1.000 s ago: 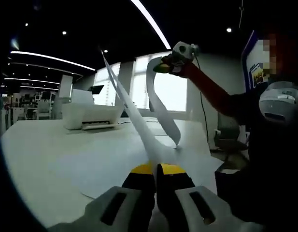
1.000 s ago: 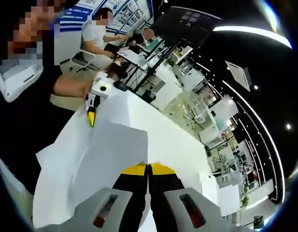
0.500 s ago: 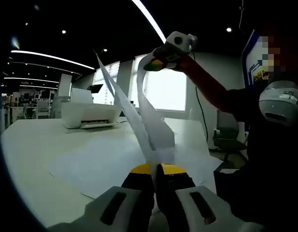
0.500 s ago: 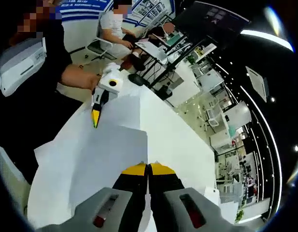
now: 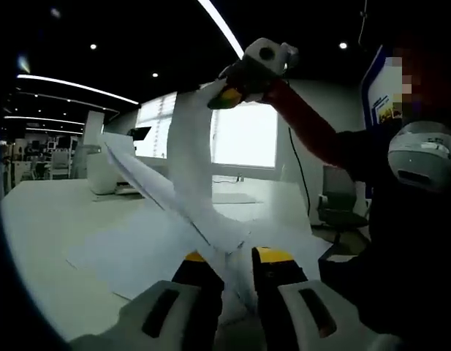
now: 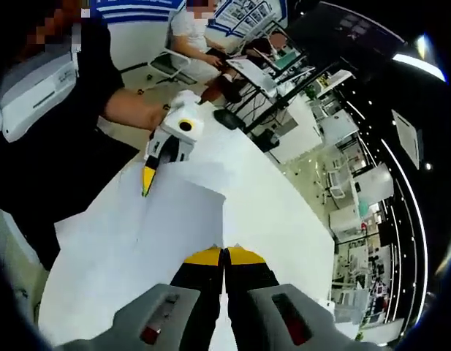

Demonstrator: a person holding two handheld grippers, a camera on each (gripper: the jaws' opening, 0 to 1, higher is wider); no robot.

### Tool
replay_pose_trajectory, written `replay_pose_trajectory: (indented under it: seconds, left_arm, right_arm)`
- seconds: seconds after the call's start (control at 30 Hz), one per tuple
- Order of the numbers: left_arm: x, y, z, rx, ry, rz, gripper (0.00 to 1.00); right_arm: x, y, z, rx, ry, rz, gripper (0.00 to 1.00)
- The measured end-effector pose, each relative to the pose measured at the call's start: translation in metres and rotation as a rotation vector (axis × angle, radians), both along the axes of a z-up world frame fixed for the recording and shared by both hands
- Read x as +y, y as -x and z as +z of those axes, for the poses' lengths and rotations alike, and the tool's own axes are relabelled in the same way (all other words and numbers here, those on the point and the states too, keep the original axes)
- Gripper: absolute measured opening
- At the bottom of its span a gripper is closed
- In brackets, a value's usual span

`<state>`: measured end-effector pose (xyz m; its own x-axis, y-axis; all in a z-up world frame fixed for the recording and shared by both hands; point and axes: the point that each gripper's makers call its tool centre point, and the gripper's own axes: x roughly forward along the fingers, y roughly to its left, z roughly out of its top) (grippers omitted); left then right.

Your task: Organize the stack of printing papers by aligning and flattening the scattered papers on the table

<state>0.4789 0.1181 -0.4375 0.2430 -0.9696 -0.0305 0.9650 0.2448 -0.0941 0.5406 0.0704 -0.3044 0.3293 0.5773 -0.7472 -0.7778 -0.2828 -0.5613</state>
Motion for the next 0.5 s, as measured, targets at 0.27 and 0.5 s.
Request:
replay_pose_trajectory:
  seconds: [0.27, 0.5]
  left_arm:
    - [0.000, 0.002, 0.001, 0.009, 0.009, -0.014, 0.21]
    - [-0.002, 0.002, 0.000, 0.011, 0.006, -0.016, 0.22]
  right_arm:
    - [0.008, 0.007, -0.015, 0.026, 0.033, 0.033, 0.00]
    - [0.021, 0.013, -0.034, 0.055, 0.068, 0.071, 0.00]
